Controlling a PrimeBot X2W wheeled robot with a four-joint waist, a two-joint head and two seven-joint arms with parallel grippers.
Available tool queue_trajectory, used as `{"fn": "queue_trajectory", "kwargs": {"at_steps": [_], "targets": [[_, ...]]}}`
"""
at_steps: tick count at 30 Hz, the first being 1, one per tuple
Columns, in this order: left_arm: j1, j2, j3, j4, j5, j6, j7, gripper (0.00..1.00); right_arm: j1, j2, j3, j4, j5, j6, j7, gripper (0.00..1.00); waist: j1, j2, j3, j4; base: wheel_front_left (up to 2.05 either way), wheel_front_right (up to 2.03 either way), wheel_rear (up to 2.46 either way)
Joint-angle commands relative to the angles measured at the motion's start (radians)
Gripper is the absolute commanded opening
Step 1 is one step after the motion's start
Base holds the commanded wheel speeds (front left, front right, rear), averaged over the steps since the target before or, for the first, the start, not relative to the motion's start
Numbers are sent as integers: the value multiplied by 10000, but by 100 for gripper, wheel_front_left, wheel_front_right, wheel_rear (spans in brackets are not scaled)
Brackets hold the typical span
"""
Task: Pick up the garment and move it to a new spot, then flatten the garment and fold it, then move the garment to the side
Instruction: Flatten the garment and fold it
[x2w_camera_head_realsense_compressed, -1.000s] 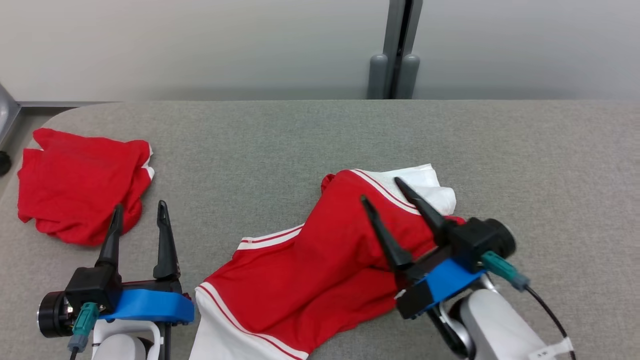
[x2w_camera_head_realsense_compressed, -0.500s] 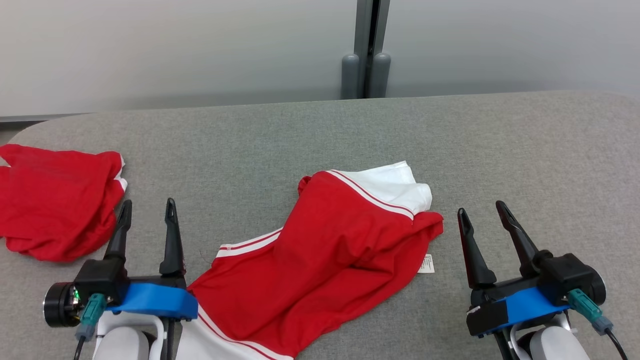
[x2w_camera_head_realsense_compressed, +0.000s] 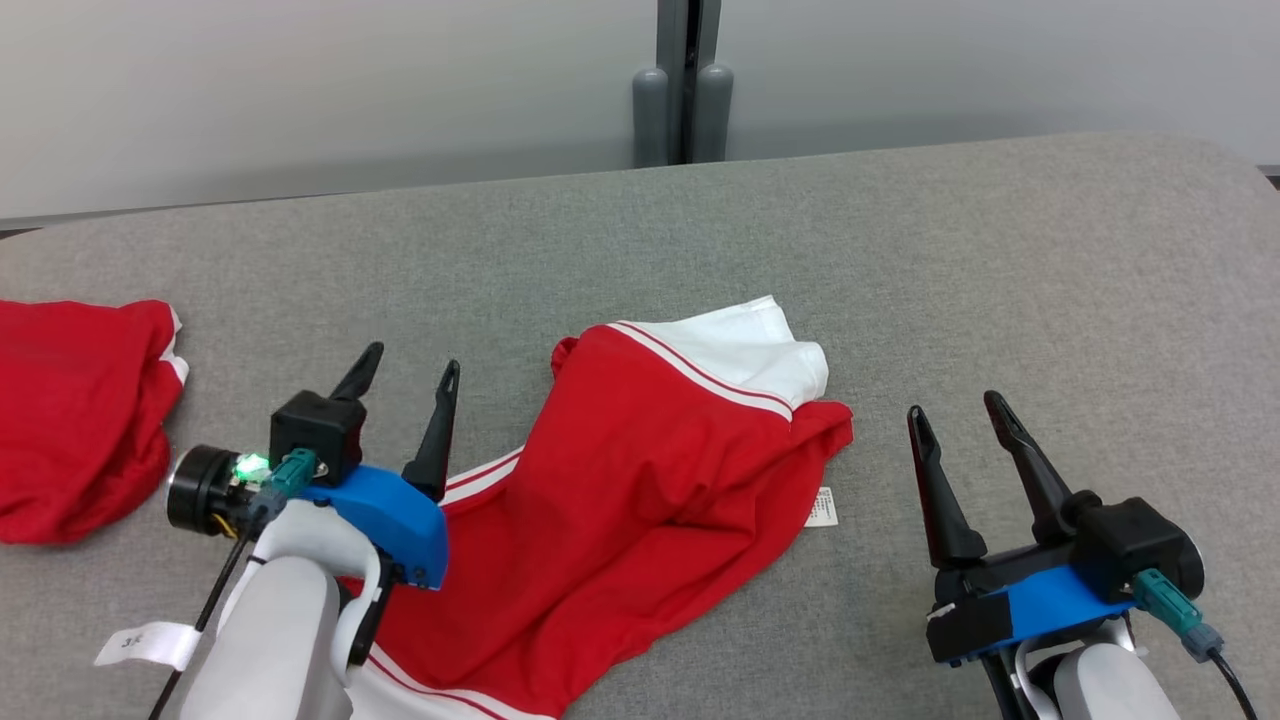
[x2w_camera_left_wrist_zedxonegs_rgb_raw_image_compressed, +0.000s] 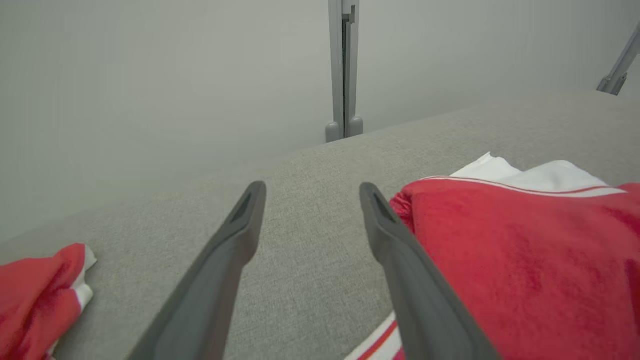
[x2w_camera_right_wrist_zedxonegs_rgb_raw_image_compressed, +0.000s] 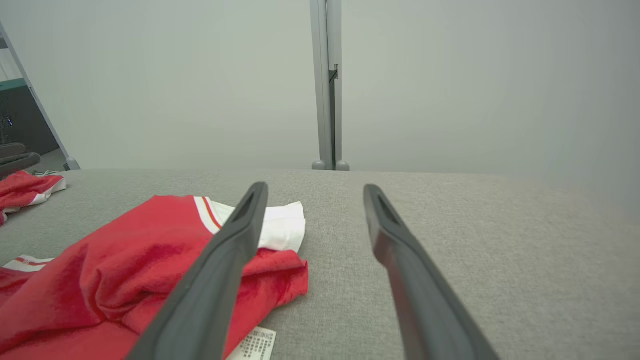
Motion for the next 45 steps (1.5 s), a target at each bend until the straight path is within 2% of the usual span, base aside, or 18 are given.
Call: {"fn": "queue_trajectory", "kwargs": {"at_steps": [1,8,13,16,21,22,23,24,29,39,42,44,45], "targets": [[-121,116,-157,130,-121,-74,158,100,-79,3,-27,4,33,3,-32,100,0,0,38,-35,0,0,0],[-179,906,-1972,842,-1159,-57,1158,100,-138,2,-122,23,74,3,-33,100,0,0,276,-235,0,0,0],[-391,1456,-3076,1250,-1464,-56,1434,100,-226,2,-175,25,78,1,-33,100,0,0,408,-321,0,0,0],[-630,1642,-3448,1566,-1434,-57,1493,100,-242,2,-205,14,73,1,-33,100,0,0,475,-368,0,0,0],[-844,1547,-4034,2241,-1570,-57,1719,100,-263,2,-252,-25,67,1,-33,100,0,0,573,-383,0,0,0],[-914,1534,-4103,2386,-1549,-58,1689,82,-274,2,-260,-29,63,3,-33,100,0,0,587,-384,0,0,0],[-995,1506,-4074,2506,-1585,-55,1569,36,-284,2,-285,-35,51,1,-33,100,0,0,597,-376,0,0,0],[-1084,1515,-4072,2643,-1573,-41,1476,0,-297,1,-316,-40,34,1,-33,100,0,0,603,-364,0,0,0],[-1630,1462,-3816,3190,-1712,108,761,0,-298,3,-468,-29,-39,3,-33,100,0,0,616,-275,0,0,0],[-2444,1592,-2393,4260,-2425,1227,-1222,0,-359,1,-931,215,-179,1,-33,100,0,0,648,-311,0,0,0],[-2413,1512,-2220,4571,-2578,1381,-1536,0,-375,3,-968,263,-176,1,-33,100,0,0,681,-338,0,0,0],[-2365,1413,-2164,4641,-2614,1399,-1754,100,-363,3,-921,299,-146,1,-33,100,0,0,690,-337,0,0,0],[-2365,1413,-2164,4641,-2614,1399,-1754,100,-363,3,-921,299,-146,1,-33,100,0,0,690,-337,0,0,0]]}}
